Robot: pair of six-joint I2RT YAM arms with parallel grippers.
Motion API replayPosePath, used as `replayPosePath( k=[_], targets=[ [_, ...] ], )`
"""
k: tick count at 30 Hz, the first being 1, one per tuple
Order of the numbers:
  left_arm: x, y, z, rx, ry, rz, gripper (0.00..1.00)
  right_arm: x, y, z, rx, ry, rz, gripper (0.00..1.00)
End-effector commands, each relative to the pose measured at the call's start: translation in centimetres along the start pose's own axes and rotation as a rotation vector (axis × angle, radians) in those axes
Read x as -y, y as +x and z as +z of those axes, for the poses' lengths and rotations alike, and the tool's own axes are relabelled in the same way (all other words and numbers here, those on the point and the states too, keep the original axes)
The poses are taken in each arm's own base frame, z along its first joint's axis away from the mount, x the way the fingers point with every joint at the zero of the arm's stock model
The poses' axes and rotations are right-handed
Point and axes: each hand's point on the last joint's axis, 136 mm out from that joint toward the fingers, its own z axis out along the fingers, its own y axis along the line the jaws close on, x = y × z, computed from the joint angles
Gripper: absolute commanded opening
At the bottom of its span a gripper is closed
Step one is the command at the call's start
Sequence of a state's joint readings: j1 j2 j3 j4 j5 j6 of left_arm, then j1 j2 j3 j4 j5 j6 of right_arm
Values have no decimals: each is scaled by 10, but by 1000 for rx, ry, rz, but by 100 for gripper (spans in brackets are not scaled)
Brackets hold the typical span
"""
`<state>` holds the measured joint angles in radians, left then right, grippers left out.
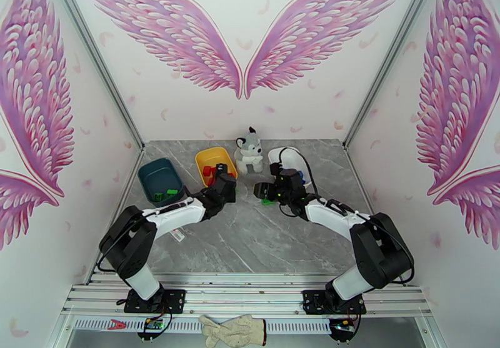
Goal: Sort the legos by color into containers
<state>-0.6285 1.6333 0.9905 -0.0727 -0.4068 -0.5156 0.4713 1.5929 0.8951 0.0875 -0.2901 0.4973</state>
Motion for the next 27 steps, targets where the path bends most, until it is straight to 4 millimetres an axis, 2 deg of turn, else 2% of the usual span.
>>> replayPosePath(
  k=[1,6,9,12,14,17,20,24,27],
  targets=[
    [-45,-14,-9,33,-58,-47,27,-37,3,13,-36,-87,-71,73],
    [-131,-39,-29,119,-190,-184,28,-60,17,30,-87,-96,-124,72],
    [-176,-46,-36,154,-260,-264,29,-66,21,36,-107,-98,-139,72],
    [-210,-47,-32,149,-296,-327,30,-70,23,37,-112,-95,-150,72],
    [-225,-48,-28,138,-316,-344,31,-70,23,37,-111,-90,-155,73],
    [-233,-49,-23,125,-331,-352,44,-67,21,35,-102,-71,-162,74],
    [-227,-50,-23,134,-307,-352,59,-64,19,33,-90,-45,-170,76],
    [-214,-48,-29,140,-280,-331,73,-55,17,32,-80,6,-172,79],
    [-194,-46,-37,158,-230,-301,78,-44,13,29,-65,68,-169,79]
  ],
)
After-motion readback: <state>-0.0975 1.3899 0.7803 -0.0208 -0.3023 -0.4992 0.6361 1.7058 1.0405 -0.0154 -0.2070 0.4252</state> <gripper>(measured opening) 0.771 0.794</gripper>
